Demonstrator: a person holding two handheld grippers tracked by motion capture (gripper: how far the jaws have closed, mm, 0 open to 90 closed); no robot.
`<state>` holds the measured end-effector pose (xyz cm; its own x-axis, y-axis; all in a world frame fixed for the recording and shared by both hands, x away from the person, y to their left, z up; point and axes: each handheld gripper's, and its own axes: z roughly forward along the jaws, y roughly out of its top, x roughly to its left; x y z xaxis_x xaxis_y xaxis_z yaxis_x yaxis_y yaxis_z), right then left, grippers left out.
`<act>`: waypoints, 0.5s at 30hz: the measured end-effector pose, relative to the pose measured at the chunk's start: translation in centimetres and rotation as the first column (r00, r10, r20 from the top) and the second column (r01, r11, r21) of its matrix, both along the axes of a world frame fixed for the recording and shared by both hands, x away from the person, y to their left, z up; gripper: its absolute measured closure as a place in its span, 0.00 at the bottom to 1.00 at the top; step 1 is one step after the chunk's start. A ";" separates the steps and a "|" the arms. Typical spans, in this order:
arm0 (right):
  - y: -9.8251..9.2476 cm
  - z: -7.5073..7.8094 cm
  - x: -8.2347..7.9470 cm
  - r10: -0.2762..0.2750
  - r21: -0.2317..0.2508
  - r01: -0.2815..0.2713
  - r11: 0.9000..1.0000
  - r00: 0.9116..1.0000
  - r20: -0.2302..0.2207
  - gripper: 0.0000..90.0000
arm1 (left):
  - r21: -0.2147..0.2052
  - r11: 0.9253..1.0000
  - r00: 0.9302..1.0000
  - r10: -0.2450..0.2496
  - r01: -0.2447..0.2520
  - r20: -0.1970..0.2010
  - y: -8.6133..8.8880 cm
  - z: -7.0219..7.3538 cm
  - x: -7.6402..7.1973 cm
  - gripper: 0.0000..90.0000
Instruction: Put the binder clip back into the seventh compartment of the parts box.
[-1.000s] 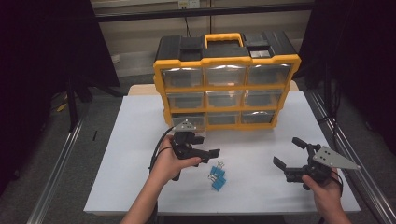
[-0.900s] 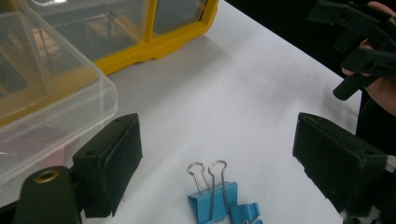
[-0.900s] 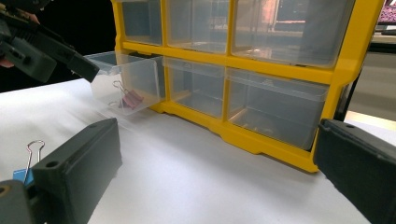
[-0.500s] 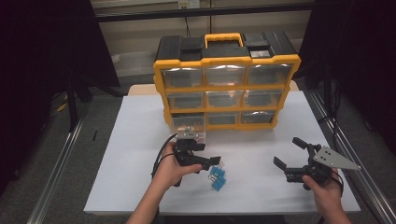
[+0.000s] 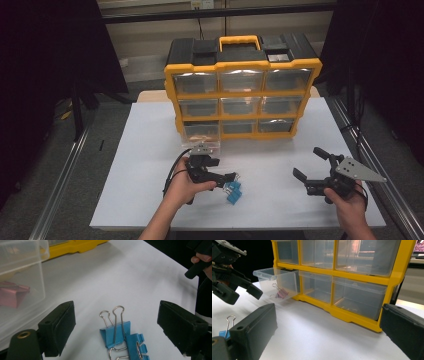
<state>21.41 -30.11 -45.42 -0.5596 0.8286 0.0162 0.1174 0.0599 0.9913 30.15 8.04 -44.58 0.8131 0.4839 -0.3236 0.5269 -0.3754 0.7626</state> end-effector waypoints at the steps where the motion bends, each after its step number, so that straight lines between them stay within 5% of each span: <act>1: 0.0 0.0 0.0 0.002 0.001 -0.002 1.000 1.000 0.000 0.01 | 0.002 1.000 1.000 -0.004 0.004 0.001 0.0 0.0 -0.1 0.17; 15: 0.0 0.0 0.0 0.005 0.004 -0.005 1.000 1.000 0.000 0.01 | -0.009 0.999 0.999 -0.034 0.034 0.031 -0.1 -0.4 -0.9 0.18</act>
